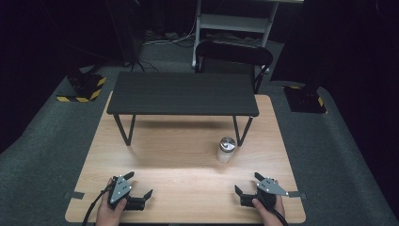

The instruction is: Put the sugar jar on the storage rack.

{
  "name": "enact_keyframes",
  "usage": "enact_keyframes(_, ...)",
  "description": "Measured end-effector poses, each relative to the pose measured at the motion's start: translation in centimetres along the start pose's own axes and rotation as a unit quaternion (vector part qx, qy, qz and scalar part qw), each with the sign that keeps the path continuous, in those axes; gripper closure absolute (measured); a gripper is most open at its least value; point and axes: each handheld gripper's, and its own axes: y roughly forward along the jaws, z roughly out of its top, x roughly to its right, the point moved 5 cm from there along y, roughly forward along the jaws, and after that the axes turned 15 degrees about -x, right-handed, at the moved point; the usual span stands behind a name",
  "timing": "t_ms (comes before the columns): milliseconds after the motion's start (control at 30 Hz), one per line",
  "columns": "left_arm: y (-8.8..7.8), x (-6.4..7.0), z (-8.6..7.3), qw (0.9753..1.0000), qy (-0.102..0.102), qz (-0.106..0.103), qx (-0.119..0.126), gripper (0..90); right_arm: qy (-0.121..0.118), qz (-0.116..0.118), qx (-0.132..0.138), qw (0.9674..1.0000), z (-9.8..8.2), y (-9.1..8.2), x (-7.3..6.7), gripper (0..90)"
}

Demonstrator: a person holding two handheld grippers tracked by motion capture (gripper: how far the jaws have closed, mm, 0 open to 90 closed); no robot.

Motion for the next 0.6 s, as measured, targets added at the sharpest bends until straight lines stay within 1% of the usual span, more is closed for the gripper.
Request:
enact_keyframes(167,-0.01,0.03,-0.03,1.0000,-0.001,0.001,0.001,0.5,0.000,0.000,-0.002,1.0000,0.04,0.01,-0.02,0.4)
enact_keyframes(267,-0.04,-0.03,-0.09,1.0000,0.005,-0.003,0.002,0.5,-0.007,-0.002,-0.002,1.0000,0.06,0.02,-0.11,0.4)
enact_keyframes(367,-0.08,-0.03,-0.12,1.0000,0.007,-0.003,0.003,0.5,-0.010,-0.002,-0.004,0.9999,0.08,0.01,-0.13,0.4)
enact_keyframes(500,-0.04,-0.12,-0.07,1.0000,0.001,-0.006,0.001,0.5,-0.007,-0.003,-0.006,1.0000,0.16,0.03,-0.16,0.4)
enact_keyframes(600,-0.04,-0.15,-0.08,1.0000,0.002,-0.007,0.002,0.5,-0.009,-0.002,-0.008,0.9999,0.22,0.05,-0.16,0.4)
